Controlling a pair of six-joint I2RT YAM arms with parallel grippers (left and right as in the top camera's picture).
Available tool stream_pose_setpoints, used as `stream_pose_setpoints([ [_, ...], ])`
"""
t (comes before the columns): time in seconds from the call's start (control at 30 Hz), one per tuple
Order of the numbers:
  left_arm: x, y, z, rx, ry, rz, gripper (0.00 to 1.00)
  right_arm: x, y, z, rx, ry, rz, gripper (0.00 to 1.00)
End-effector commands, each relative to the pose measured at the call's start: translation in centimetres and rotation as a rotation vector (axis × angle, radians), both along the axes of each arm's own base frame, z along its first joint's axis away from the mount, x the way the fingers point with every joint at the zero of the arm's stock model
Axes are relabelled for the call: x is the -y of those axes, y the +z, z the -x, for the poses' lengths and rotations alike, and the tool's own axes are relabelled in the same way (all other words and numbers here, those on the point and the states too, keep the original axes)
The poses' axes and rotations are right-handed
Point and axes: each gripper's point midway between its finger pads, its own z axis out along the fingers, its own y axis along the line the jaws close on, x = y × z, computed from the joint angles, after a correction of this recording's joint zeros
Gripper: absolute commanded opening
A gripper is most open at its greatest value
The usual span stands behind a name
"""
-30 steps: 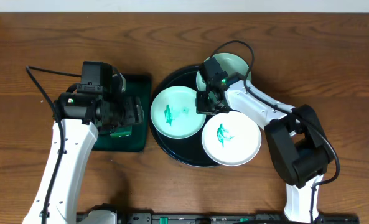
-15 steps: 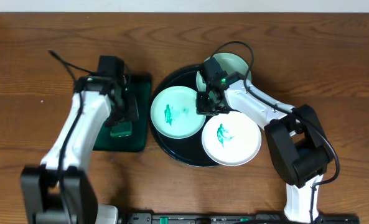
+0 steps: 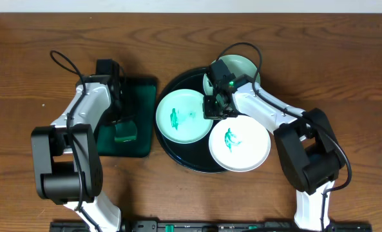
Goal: Clean dirty plates on tray and stack at the side
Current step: 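Grasp the green sponge with the left gripper and lift it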
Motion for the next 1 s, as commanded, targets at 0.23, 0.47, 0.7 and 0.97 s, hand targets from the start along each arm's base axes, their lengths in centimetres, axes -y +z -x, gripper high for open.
stream_pose_setpoints([
  [0.23, 1.5, -1.3, 0.1, -0.034, -0.031, 0.067, 0.08, 0.7, -2.6, 1.5, -0.064, 0.022, 0.053, 0.01],
  [0.47, 3.4, 0.5, -0.2, 0.002, -0.026, 0.178, 0.07, 0.9, -2.6, 1.8, -0.077, 0.022, 0.06, 0.01],
  [0.7, 4.0, 7.5, -0.8, 0.191, -0.065, 0.17, 0.07, 0.8, -2.6, 1.8, -0.074, 0.023, 0.059, 0.01],
  [0.97, 2.8, 13.5, -0.8, 0.375, -0.108, -0.006, 0.07, 0.8, -2.6, 1.7, -0.073, 0.024, 0.058, 0.01],
])
